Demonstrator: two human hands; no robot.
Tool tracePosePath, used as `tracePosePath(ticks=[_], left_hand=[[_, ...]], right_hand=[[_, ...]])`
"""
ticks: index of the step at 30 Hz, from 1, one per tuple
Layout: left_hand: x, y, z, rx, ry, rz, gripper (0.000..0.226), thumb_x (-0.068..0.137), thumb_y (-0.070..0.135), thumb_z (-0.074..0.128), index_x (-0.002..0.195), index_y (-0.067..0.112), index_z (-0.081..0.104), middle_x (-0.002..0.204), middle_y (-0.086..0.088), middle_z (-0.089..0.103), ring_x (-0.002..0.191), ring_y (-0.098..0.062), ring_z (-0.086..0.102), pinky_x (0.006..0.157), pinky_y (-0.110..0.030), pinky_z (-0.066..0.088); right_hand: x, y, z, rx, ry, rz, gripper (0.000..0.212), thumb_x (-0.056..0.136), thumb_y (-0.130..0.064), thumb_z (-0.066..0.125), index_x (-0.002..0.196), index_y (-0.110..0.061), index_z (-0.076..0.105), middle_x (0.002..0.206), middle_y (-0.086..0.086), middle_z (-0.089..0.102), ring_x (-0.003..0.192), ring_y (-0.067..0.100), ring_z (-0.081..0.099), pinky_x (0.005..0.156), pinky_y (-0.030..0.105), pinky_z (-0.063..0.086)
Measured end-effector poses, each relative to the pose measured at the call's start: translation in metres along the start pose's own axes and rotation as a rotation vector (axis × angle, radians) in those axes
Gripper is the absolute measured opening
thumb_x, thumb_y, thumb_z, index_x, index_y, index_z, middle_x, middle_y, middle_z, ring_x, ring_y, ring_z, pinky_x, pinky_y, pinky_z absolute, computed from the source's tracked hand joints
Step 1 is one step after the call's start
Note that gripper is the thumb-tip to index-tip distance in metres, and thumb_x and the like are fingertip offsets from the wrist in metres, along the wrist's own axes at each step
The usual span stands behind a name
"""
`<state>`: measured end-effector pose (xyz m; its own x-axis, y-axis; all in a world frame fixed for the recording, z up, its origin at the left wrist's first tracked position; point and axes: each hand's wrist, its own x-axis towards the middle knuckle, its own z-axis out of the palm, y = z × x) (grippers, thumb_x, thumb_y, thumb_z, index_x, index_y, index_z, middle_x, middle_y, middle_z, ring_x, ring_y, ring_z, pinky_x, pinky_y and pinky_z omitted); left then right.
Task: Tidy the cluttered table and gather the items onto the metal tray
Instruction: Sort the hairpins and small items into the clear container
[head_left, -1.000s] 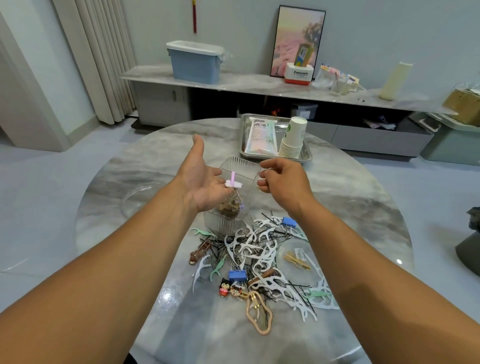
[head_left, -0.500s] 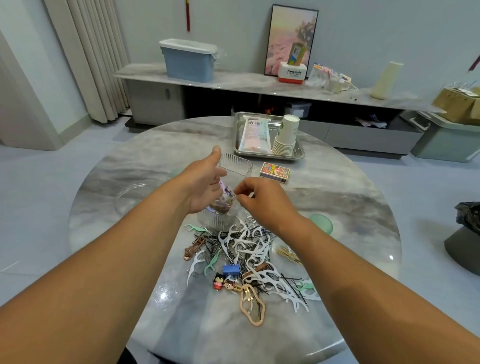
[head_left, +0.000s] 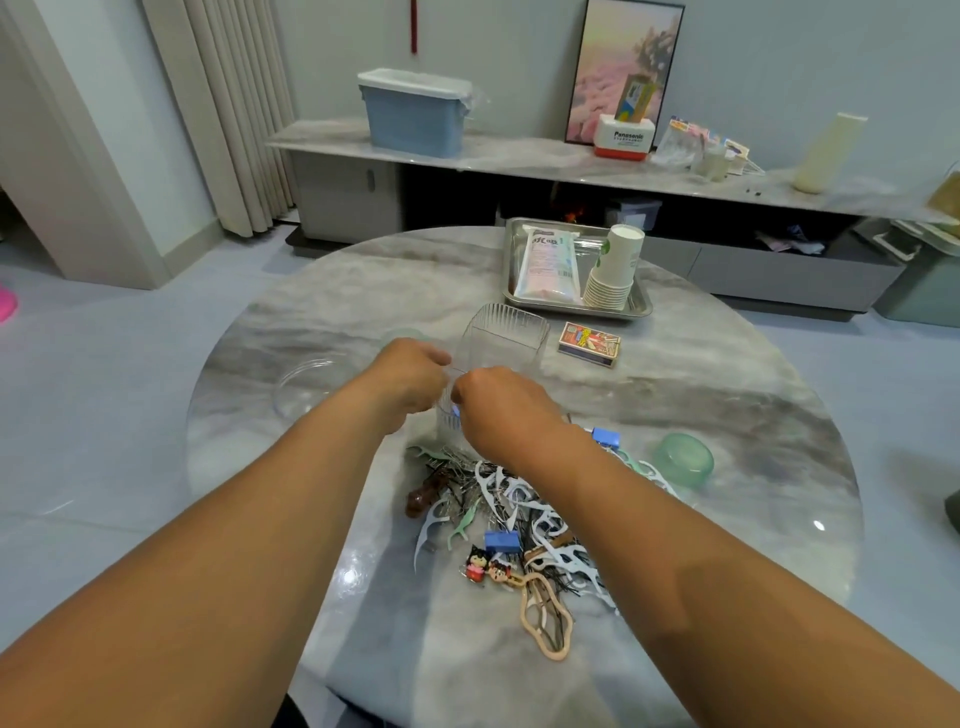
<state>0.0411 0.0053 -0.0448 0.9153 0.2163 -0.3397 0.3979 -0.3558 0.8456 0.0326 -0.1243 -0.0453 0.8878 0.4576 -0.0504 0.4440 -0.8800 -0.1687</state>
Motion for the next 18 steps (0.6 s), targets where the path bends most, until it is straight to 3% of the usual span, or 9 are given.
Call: tracePosePath(ticks=[4, 8, 11, 13, 16, 18], left_hand=[[-0.001, -0.001, -0.001, -0.035, -0.081, -0.042, 0.036, 0.098, -0.008, 0.046, 0.122, 0.014, 0.061, 0.106, -0.013, 0.073, 0.088, -0.021, 0.072, 0.066, -0.027, 0.060], [-0.002, -0.004, 0.003, -0.013, -0.141, -0.030, 0.034, 0.098, -0.006, 0.050, 0.122, 0.015, 0.061, 0.102, -0.012, 0.073, 0.084, -0.019, 0.073, 0.065, -0.025, 0.060], [0.000, -0.005, 0.007, -0.009, -0.126, 0.006, 0.034, 0.095, -0.002, 0.061, 0.127, 0.012, 0.060, 0.094, -0.010, 0.071, 0.074, -0.016, 0.066, 0.063, -0.021, 0.057], [0.000, -0.007, 0.012, 0.004, -0.122, 0.021, 0.038, 0.094, 0.002, 0.068, 0.130, 0.011, 0.059, 0.093, -0.011, 0.069, 0.071, -0.014, 0.064, 0.062, -0.021, 0.058], [0.000, -0.010, 0.020, 0.041, -0.100, 0.050, 0.042, 0.092, 0.004, 0.072, 0.131, 0.009, 0.058, 0.100, -0.018, 0.070, 0.074, -0.018, 0.067, 0.078, -0.037, 0.061], [0.001, -0.010, 0.023, 0.036, -0.098, 0.058, 0.042, 0.091, 0.004, 0.073, 0.130, 0.009, 0.058, 0.104, -0.021, 0.071, 0.080, -0.023, 0.068, 0.088, -0.047, 0.059]], right_hand=[[0.004, -0.008, -0.005, 0.038, -0.294, 0.078, 0.034, 0.104, -0.021, 0.041, 0.126, -0.007, 0.063, 0.132, 0.014, 0.061, 0.111, 0.033, 0.062, 0.087, 0.041, 0.052], [0.004, -0.008, -0.006, 0.122, -0.492, 0.129, 0.046, 0.106, -0.024, 0.045, 0.145, 0.000, 0.047, 0.150, 0.020, 0.047, 0.129, 0.037, 0.054, 0.106, 0.043, 0.049], [0.006, -0.003, 0.000, 0.065, -0.500, 0.146, 0.052, 0.104, -0.022, 0.048, 0.151, -0.002, 0.038, 0.144, 0.019, 0.051, 0.121, 0.034, 0.059, 0.101, 0.042, 0.053], [0.006, 0.000, 0.003, 0.023, -0.483, 0.142, 0.049, 0.104, -0.024, 0.049, 0.148, -0.003, 0.041, 0.135, 0.017, 0.057, 0.111, 0.032, 0.063, 0.093, 0.038, 0.056], [0.004, 0.003, 0.004, 0.010, -0.439, 0.113, 0.044, 0.105, -0.033, 0.051, 0.139, -0.006, 0.051, 0.119, 0.012, 0.062, 0.092, 0.026, 0.059, 0.080, 0.035, 0.052], [0.004, 0.005, 0.001, -0.013, -0.408, 0.121, 0.039, 0.103, -0.027, 0.055, 0.136, -0.008, 0.055, 0.113, 0.009, 0.062, 0.092, 0.027, 0.060, 0.078, 0.033, 0.051]])
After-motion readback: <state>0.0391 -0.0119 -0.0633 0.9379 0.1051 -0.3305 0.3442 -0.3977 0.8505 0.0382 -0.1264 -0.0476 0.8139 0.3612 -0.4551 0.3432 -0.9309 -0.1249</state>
